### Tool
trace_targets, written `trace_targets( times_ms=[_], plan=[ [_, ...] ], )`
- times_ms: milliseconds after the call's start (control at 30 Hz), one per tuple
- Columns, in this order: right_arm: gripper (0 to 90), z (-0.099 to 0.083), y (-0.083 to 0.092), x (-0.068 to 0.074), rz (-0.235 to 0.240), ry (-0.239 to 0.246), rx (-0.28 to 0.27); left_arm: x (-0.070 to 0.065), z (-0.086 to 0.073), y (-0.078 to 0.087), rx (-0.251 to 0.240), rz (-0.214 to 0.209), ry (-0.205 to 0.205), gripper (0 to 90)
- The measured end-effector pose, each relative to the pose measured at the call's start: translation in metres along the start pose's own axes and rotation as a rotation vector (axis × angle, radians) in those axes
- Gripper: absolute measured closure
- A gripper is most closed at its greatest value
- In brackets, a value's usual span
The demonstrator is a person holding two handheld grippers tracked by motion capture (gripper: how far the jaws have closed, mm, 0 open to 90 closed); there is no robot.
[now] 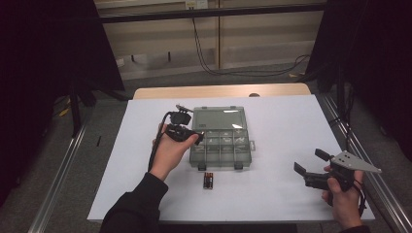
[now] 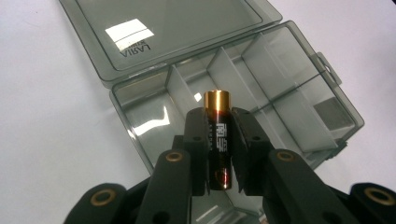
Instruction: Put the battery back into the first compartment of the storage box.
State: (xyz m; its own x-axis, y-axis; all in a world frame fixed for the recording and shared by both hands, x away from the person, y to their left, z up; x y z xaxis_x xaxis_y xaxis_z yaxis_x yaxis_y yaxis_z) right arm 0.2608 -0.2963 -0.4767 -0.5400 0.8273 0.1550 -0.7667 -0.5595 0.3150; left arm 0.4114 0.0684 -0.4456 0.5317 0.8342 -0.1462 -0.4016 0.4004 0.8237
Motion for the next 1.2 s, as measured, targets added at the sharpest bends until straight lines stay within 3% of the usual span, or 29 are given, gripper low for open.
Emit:
trace_targets(
  times_ms=[1200],
  plan=[
    [4.7,-0.002,0.0,-0.002,-0.004,-0.002,0.001,0.014,0.008,-0.04,0.043,0.049,0.08,77.3]
  ],
)
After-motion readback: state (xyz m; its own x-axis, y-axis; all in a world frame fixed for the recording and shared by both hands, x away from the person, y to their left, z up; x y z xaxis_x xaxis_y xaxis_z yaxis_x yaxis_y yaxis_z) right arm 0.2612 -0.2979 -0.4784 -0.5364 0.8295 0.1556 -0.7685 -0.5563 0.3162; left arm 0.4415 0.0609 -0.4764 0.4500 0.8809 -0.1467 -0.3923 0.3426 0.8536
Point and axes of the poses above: each handheld gripper's, and its own axes: y roughly backward along the jaws, z roughly out of its top, x roughly to its left, the point moved 6 cm from there along -y, roughly forward along the jaws, and after that the axes turned 10 degrees about z, right-handed, at the moved point
